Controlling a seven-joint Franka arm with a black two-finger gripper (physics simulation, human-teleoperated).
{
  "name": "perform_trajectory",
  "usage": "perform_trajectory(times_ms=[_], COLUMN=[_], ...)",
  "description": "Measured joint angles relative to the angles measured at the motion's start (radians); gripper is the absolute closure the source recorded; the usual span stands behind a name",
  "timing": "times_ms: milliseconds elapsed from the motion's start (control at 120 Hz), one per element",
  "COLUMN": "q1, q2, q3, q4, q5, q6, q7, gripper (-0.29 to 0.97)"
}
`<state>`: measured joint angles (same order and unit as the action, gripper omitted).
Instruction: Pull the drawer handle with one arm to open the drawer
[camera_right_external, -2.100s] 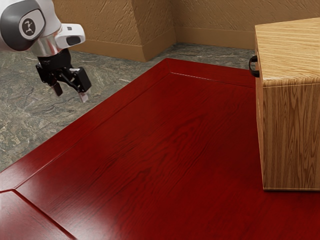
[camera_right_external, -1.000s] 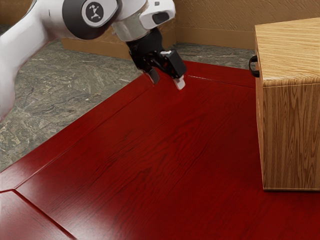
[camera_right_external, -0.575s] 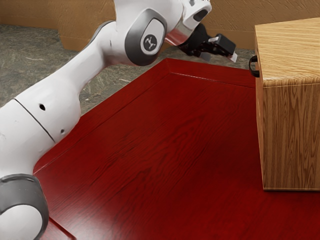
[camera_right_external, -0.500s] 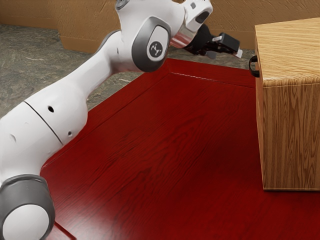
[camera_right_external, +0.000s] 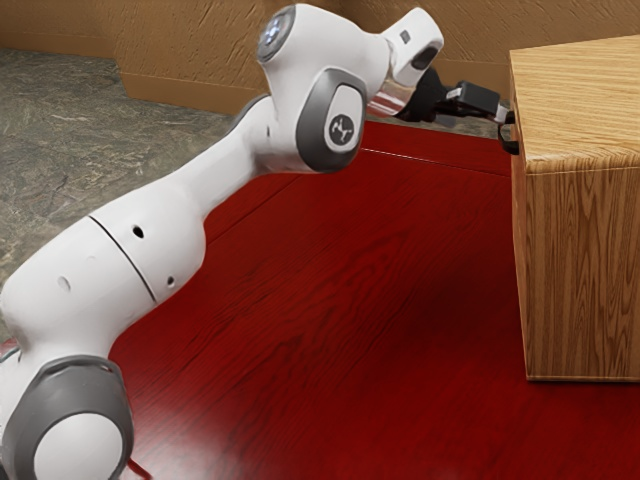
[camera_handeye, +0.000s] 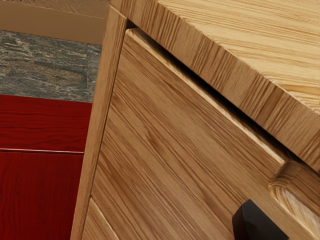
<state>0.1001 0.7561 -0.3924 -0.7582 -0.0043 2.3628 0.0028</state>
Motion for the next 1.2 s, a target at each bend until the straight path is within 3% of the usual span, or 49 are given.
perform_trajectory(times_ms=[350, 700, 1200], q1=[-0.001, 0.013, 0.178], q2=[0.012, -0.063, -0.261], q3=[-0.003, 0.019, 0.022], q4=[-0.005, -0.108, -0.389], q5=[-0.005, -0.006, -0.020], q6=[0.026, 0.028, 0.028], q7=[0.003, 0.019, 0.030], gripper=[0.00, 0.00, 0.01])
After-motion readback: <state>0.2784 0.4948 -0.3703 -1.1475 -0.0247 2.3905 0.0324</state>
